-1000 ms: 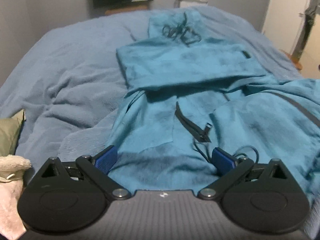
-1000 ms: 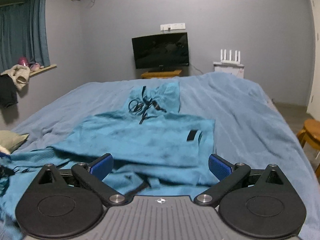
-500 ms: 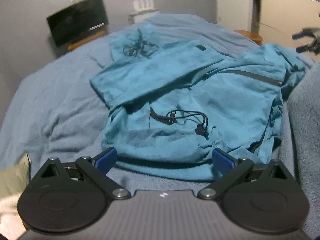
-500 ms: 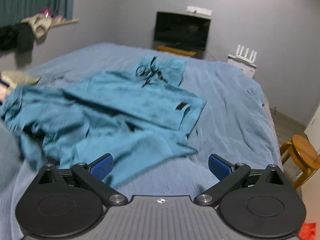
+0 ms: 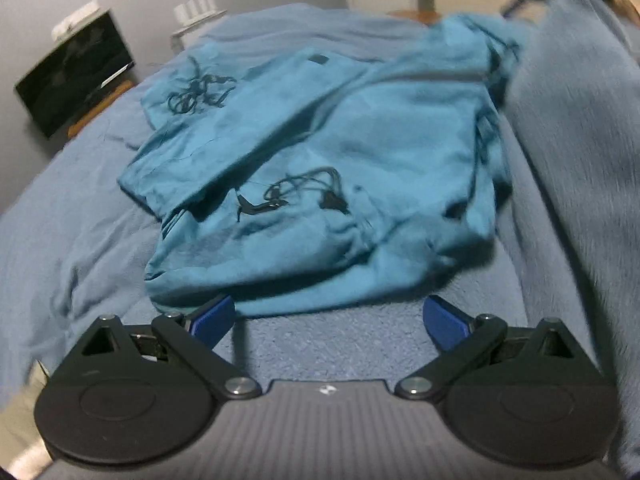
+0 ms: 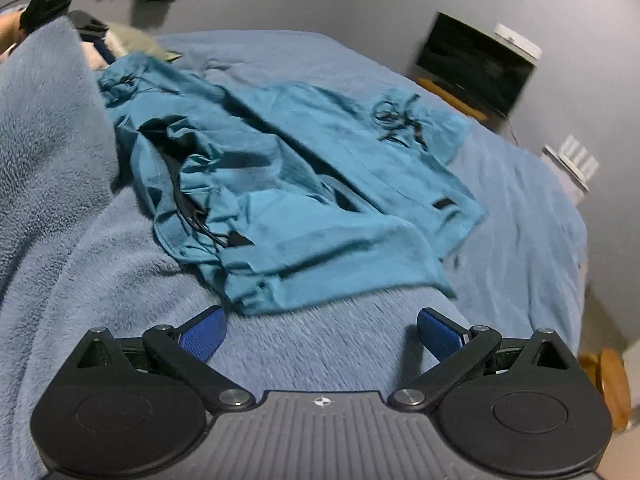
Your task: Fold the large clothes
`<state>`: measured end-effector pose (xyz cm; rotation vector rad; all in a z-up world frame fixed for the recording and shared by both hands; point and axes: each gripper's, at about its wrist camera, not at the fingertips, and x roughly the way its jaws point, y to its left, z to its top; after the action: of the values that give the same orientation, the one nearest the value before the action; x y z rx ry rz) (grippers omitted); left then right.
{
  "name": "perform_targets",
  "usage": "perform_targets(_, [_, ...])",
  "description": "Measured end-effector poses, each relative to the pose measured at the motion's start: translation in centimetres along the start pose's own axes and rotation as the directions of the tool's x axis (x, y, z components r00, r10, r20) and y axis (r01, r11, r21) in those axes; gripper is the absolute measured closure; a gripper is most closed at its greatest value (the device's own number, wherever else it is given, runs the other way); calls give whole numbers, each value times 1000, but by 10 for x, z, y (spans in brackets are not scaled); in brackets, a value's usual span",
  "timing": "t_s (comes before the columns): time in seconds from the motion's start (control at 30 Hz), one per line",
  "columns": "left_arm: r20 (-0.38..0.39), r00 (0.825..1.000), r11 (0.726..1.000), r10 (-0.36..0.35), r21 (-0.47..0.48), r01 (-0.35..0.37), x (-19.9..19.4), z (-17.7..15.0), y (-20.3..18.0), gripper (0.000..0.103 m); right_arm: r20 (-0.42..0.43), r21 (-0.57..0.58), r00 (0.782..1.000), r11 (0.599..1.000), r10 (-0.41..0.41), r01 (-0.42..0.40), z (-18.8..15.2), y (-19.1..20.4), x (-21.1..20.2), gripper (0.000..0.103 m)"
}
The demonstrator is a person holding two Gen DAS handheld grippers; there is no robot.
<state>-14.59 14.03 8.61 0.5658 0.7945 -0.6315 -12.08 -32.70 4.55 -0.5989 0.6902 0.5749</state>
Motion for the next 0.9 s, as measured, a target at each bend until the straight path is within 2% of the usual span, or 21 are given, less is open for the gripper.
perform_targets(0.23, [90,992,993,87,74,-93,7,9,-10,1,46,-144,999,990,18,-11,13,9,20,1])
perform_targets(0.3, [99,991,991,92,92,-101,12,14,-9,3,55,-170,998,985,28,-18,15,9,25,1])
perform_targets(0.37, [104,992,992,68,100,-78,16,17,-6,17,76,-189,996,982,40,-25,17,10,28,9])
perform_targets(0.43, [96,995,995,35,88,-44,23,21,0,38,95,-191,993,981,63,-44,19,8,32,16])
perform_targets(0.47, [102,994,996,32,80,-40,24,23,2,42,102,-177,992,983,70,-51,20,7,34,21])
perform_targets(0.5, [113,993,997,34,69,-42,25,25,5,53,107,-162,991,985,79,-61,21,5,36,27])
perform_targets(0.53, [126,991,997,45,52,-52,25,27,9,57,118,-141,989,987,90,-73,22,1,37,38])
perform_targets(0.63, [194,978,997,80,-38,-74,23,35,27,63,182,-45,979,996,87,-80,28,-15,34,50])
perform_targets(0.77, [279,950,983,138,-154,-98,23,55,58,66,303,133,951,986,55,-100,42,-47,30,59])
perform_targets(0.9, [315,915,949,250,-267,-167,37,83,89,68,367,299,930,950,-25,-92,69,-81,45,65])
